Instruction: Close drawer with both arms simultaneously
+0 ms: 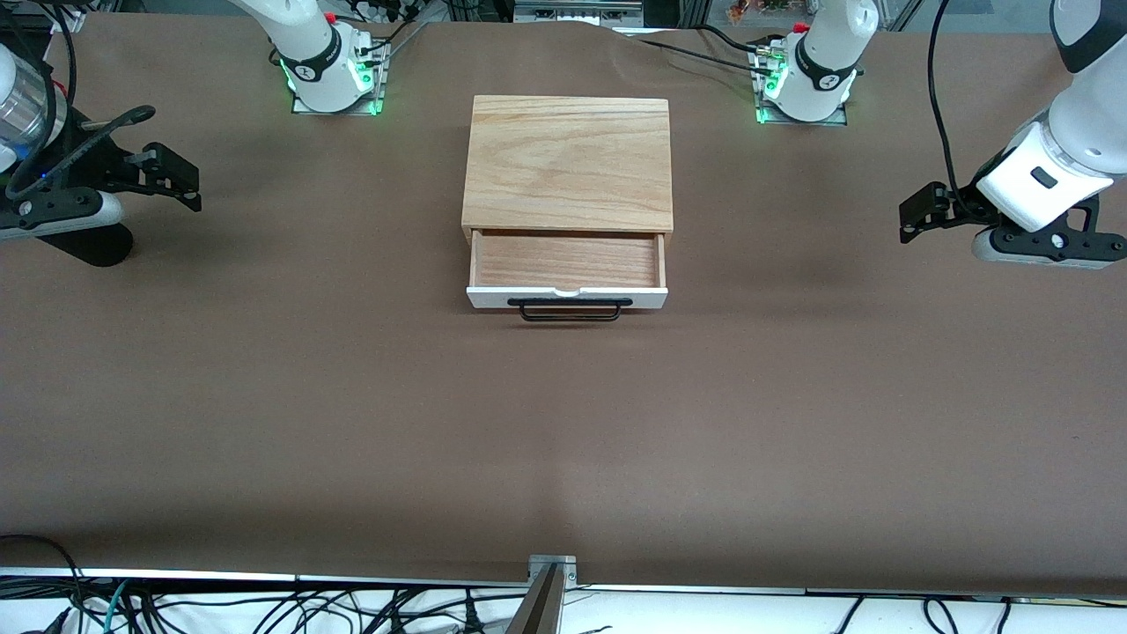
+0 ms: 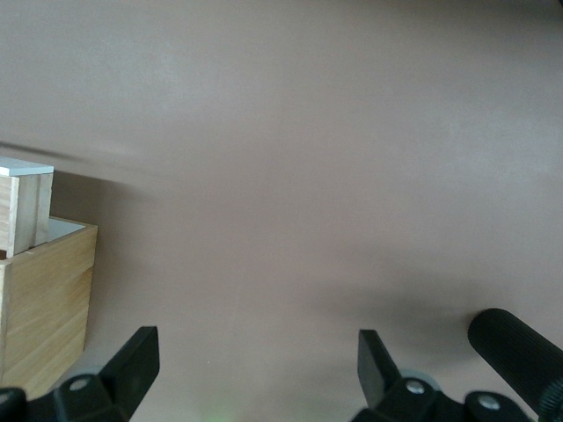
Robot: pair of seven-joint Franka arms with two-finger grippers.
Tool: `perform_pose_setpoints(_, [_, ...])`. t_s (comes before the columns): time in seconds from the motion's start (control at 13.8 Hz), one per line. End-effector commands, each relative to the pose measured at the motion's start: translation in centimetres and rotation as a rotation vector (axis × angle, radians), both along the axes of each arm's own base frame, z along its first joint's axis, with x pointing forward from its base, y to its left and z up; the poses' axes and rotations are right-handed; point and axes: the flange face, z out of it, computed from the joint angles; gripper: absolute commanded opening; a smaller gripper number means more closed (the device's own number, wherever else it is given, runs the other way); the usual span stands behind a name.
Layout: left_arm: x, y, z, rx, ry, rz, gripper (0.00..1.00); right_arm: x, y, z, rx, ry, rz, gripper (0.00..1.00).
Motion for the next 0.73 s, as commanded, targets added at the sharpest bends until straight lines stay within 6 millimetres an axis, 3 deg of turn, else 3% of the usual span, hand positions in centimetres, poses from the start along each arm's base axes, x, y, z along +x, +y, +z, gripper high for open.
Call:
perform_pose_setpoints(0.0, [-0.18, -0.02, 0.64, 0.013, -0.001, 0.004, 1.00, -0.63, -0.79, -0.21, -0.016, 0.013, -0.016, 1.00])
perform_pose_setpoints(0.65, [-0.20, -0.11, 0.62, 0.013, 0.000, 0.002, 1.00, -0.57, -0.25, 0.00, -0.016, 0.010, -0.005, 1.00])
